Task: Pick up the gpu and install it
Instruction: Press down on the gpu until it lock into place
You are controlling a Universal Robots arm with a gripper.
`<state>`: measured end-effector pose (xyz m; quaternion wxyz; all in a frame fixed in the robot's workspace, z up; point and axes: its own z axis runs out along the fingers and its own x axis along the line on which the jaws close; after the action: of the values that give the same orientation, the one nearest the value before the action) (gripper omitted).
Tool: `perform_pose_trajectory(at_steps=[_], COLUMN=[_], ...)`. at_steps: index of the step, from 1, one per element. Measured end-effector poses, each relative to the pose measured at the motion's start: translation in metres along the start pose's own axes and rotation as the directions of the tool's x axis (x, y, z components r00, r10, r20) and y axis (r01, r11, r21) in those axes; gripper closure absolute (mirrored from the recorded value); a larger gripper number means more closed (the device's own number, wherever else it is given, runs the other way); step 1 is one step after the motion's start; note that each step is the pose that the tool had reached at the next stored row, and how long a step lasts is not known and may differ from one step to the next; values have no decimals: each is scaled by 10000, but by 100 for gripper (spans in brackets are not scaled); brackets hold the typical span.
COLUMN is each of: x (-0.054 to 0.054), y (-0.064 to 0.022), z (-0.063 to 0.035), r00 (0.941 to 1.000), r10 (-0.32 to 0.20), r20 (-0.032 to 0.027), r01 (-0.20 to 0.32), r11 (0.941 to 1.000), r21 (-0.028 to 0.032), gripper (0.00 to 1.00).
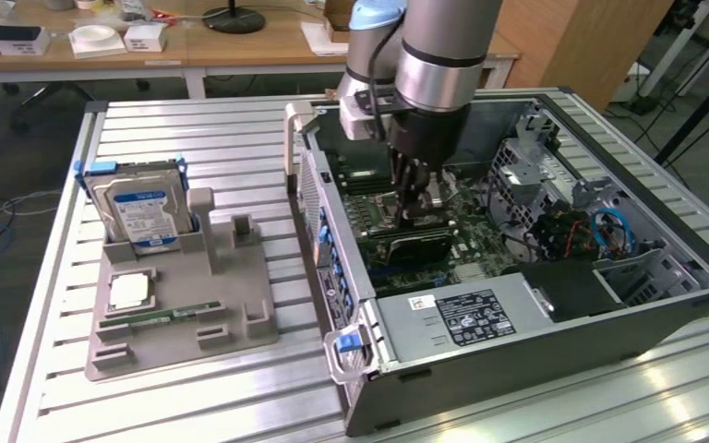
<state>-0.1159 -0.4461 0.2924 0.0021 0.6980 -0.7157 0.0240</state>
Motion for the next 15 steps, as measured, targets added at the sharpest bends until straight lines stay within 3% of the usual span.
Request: perform_pose_trajectory(at_steps=[11,15], x=[15,20], y=[498,610], z=[-75,-138], r00=[10000,10000], r10=[1,2], r20=[1,0], r01=[-1,-2], r11=[10000,10000], r21=[0,4], gripper=[89,89])
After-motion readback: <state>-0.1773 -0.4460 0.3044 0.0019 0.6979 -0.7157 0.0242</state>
